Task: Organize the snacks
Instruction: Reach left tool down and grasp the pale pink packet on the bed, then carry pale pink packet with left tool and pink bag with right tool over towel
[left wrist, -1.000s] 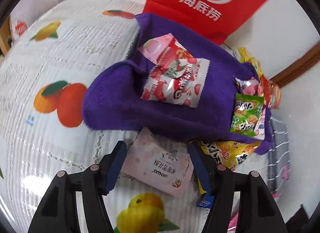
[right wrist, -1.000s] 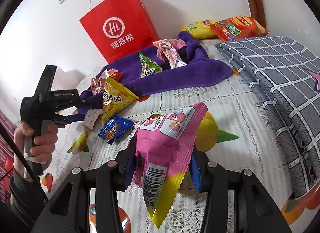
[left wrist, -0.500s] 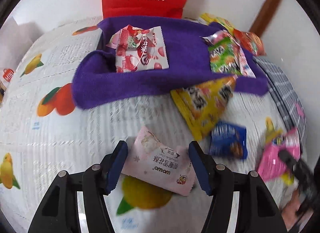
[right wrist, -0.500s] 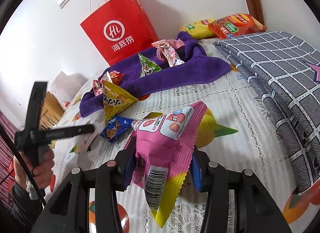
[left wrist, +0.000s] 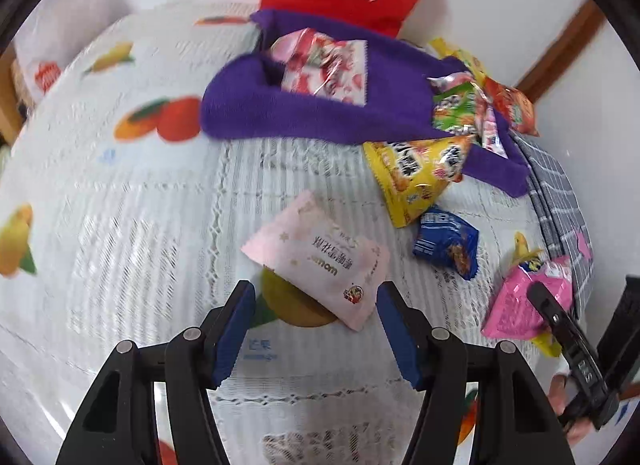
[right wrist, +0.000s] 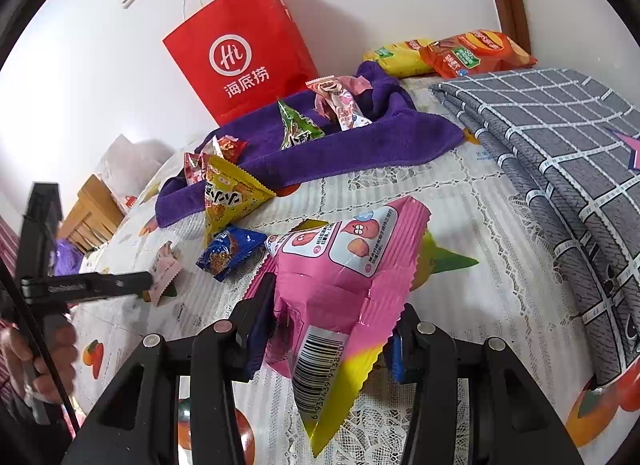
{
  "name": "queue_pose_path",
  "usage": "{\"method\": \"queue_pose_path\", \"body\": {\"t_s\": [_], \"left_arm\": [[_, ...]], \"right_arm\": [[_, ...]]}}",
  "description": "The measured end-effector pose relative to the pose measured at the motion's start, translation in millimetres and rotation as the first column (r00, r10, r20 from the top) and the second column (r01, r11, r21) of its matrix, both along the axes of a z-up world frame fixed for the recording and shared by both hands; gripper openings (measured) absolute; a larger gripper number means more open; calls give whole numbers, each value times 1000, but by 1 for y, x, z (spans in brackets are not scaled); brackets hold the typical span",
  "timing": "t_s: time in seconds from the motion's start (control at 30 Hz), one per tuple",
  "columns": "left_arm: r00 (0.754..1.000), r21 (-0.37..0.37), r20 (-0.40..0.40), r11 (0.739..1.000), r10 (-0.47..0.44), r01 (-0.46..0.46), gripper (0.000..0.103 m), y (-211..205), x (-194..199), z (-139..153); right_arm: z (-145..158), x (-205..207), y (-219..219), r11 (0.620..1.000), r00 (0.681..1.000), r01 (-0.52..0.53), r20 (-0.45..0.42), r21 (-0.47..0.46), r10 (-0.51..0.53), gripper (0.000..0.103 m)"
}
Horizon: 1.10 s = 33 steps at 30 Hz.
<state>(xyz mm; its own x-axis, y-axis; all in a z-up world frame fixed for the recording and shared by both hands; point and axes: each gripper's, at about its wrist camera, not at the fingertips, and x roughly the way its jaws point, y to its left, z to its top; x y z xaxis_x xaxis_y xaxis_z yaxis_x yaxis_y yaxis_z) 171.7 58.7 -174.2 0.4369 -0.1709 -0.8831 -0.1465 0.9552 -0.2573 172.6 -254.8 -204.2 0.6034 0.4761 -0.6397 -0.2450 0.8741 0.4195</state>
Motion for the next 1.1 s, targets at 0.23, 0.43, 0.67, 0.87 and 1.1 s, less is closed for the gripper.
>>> {"method": "queue_pose_path", "body": {"t_s": [0.23,0.43,0.67,0.87,1.1], "left_arm": [[998,-78,26,995,57,-55,67,-4,14,-2],[1000,-5,23,1000,21,-21,67,-25,38,-3],[998,238,33,970,-62,52,53,-50,29,-6],[996,213,59,975,-72,58,40,-38,11,-2],[995,124,64,990,-74,66,38,-28,2,-2]], "right_arm": [[-6,6,-6,997,999,-19,-35,73,21,46],[-7,6,-9,995,999,-21,-47,99,26,47],[-7,6,-8,995,999,-21,-48,98,26,46],[-6,6,-6,997,999,-21,-42,79,24,46],[-6,4,-3,999,999,-20,-33,48,21,46]]}}
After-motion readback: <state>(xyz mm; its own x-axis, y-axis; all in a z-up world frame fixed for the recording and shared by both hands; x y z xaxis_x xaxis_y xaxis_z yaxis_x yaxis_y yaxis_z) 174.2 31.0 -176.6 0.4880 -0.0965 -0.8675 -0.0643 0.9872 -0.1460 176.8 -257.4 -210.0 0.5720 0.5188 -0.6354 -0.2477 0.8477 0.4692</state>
